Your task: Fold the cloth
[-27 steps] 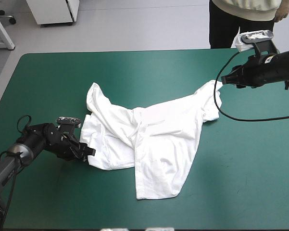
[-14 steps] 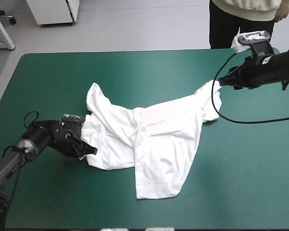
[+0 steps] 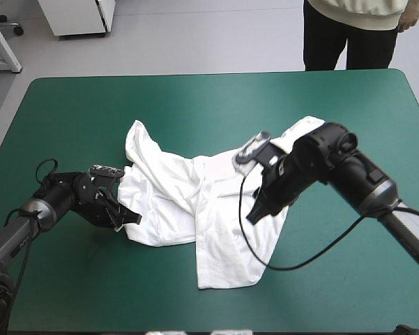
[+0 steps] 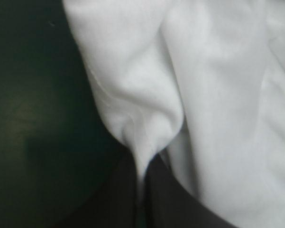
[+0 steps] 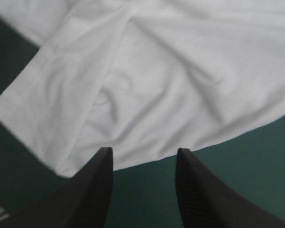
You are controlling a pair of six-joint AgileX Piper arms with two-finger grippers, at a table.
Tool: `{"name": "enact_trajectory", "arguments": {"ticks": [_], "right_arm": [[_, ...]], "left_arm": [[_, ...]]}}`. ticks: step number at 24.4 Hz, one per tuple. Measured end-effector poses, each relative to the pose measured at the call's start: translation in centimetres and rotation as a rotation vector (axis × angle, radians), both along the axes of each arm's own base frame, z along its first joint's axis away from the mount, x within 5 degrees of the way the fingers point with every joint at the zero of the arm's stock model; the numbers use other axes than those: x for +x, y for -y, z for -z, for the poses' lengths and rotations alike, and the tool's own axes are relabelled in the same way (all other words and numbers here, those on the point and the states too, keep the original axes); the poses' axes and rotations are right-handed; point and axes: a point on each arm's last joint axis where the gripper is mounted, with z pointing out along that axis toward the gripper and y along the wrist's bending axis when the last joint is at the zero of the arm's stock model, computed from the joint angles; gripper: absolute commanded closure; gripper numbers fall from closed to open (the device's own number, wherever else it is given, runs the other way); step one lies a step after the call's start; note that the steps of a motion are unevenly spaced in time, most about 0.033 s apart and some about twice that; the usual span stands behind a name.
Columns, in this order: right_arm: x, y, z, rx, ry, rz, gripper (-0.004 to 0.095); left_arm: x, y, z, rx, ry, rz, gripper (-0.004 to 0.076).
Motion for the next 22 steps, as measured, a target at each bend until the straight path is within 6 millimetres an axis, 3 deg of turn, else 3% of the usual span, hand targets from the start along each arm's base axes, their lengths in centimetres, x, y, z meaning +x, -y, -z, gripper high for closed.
{"name": "enact_trajectory", "arguments": {"ticks": [6,10,14,20,22], "right_arm": [[-5.7,-4.2,5.3,-0.076,-0.104,-0.235,0.0504],[-8.4,-5.7,7.4,-0.106,-0.099,-0.347,0.0411],[-9.2,-5.7,9.4,-0.123,-0.096,-0.361,0.0264],[-8.6,-5.9,11.1,-0.103,-0.034,-0.337,0.026],[-8.3,-6.3,12.6,-0.141,-0.062,-0.33,0.026]], "left_arm": [[0.0,0.0,0.0,0.002,-0.002,0.001,0.0733],[0.0,0.0,0.0,0.003,0.0,0.003,0.0733],[0.0,0.0,0.0,0.003,0.0,0.006,0.0733],[0.0,0.0,0.0,0.005,-0.001,0.013,0.0733],[0.0,0.0,0.0,0.005,-0.001,0.013,0.0733]]}}
